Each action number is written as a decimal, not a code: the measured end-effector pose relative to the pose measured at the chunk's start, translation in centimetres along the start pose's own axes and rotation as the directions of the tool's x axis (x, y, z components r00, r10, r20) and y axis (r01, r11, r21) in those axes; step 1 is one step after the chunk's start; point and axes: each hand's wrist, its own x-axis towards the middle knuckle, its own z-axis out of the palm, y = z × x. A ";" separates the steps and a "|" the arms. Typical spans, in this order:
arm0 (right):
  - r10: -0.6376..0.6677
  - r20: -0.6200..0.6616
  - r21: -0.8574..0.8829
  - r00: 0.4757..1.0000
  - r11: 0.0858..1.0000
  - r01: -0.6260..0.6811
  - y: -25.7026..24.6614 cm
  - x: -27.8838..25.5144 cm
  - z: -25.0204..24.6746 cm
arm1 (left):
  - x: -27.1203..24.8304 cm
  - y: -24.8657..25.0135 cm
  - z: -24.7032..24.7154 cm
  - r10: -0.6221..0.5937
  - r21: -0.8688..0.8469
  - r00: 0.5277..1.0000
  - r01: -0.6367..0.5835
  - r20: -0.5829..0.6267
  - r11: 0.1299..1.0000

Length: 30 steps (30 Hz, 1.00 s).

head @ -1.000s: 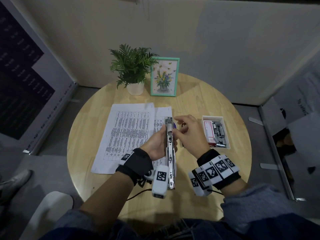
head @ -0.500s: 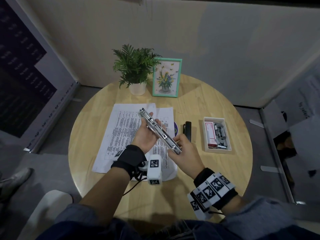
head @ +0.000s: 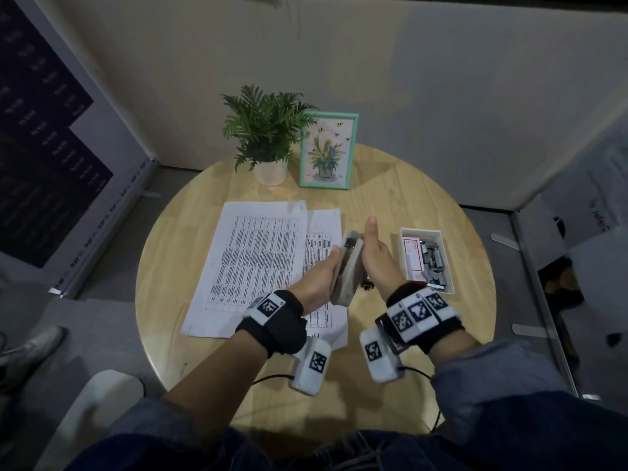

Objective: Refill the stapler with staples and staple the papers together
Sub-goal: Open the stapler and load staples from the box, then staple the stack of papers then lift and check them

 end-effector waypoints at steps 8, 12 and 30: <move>0.316 -0.209 0.386 0.926 0.896 -0.219 1.3 3.1 -0.1 | -0.2 1.7 -1.6 -0.142 0.305 0.990 0.129 0.020 0.943; 0.273 -0.343 0.270 0.899 0.945 -0.184 1.6 3.9 -1.2 | 0.3 -0.2 -6.9 0.063 0.428 0.967 0.051 -0.248 0.902; 0.536 -0.051 -0.161 0.842 0.828 -0.537 3.2 5.7 5.6 | 1.8 -4.9 -12.3 0.104 0.868 0.930 0.284 -0.353 0.407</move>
